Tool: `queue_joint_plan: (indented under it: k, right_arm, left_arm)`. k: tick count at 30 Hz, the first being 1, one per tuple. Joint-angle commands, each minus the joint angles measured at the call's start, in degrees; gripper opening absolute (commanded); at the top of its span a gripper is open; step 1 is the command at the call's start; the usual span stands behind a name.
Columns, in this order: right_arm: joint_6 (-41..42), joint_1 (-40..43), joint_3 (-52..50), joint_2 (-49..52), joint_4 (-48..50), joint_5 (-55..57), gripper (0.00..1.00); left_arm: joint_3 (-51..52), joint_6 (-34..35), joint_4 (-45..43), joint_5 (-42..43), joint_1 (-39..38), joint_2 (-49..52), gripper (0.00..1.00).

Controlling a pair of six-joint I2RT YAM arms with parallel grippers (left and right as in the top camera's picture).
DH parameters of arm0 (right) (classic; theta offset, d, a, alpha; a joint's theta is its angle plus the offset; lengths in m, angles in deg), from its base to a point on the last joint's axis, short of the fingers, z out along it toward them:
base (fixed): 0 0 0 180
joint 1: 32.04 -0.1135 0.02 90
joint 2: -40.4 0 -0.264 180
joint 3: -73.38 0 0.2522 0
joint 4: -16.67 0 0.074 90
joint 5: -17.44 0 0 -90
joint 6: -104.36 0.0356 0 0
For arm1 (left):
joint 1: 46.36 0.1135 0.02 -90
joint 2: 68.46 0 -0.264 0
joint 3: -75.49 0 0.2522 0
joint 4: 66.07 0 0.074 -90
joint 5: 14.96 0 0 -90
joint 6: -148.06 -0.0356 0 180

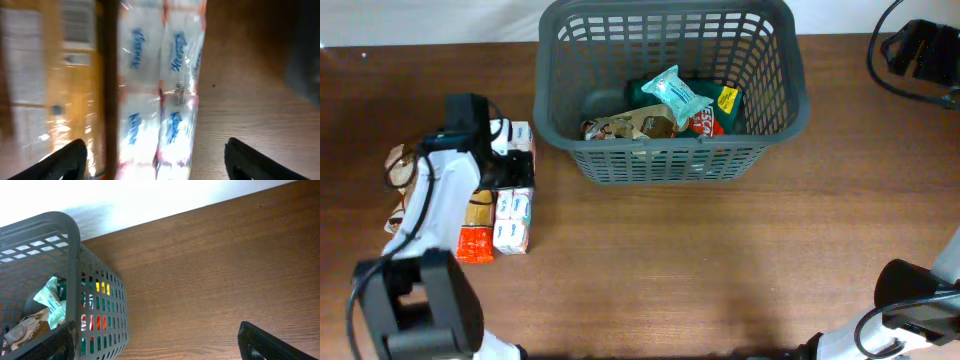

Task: Pack container
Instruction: 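Grasp the strip of white tissue packs with the left gripper, then lower the tissue packs into the basket and open the left gripper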

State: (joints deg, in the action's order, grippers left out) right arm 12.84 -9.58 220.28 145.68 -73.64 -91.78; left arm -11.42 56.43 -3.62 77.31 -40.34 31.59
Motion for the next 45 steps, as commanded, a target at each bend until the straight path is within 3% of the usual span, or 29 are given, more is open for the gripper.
queue_joint_plan:
  k: [1,6,9,10,12,19,27,30,34,37,41,45]
  right_arm:
    - [0.1,0.1,-0.1,0.2,0.0,-0.7,0.99]
    - [0.1,0.1,-0.1,0.2,0.0,-0.7,0.99]
    - [0.1,0.1,-0.1,0.2,0.0,-0.7,0.99]
    - [0.1,0.1,-0.1,0.2,0.0,-0.7,0.99]
    - [0.1,0.1,-0.1,0.2,0.0,-0.7,0.99]
    - [0.1,0.1,-0.1,0.2,0.0,-0.7,0.99]
    - [0.1,0.1,-0.1,0.2,0.0,-0.7,0.99]
    - [0.1,0.1,-0.1,0.2,0.0,-0.7,0.99]
    - [0.1,0.1,-0.1,0.2,0.0,-0.7,0.99]
    - [0.1,0.1,-0.1,0.2,0.0,-0.7,0.99]
    - [0.1,0.1,-0.1,0.2,0.0,-0.7,0.99]
    - [0.1,0.1,-0.1,0.2,0.0,-0.7,0.99]
  left_arm:
    - [-0.9,-4.2,0.3,3.6,0.2,4.0,0.79]
    - [-0.8,-4.3,0.4,3.4,0.2,8.8,0.75]
    - [-0.9,-4.3,0.4,1.7,0.2,11.7,0.65]
    - [-0.9,-4.2,0.4,1.1,0.2,12.2,0.52]
    - [-0.9,-4.2,0.4,0.5,0.3,12.9,0.02]
    - [-10.2,-4.0,6.5,0.5,0.3,11.3,0.02]
    - [-40.5,-4.2,15.6,-2.0,0.4,9.3,0.02]
    - [-51.8,-7.4,17.4,-1.7,0.2,9.3,0.02]
    - [-63.9,-17.6,18.3,2.0,-2.8,9.2,0.02]
    - [-72.2,-30.1,18.3,2.6,-8.8,9.2,0.02]
    - [-75.2,-45.4,18.3,5.1,-17.7,9.2,0.02]
    - [-73.5,-52.9,18.3,9.1,-25.0,10.1,0.02]
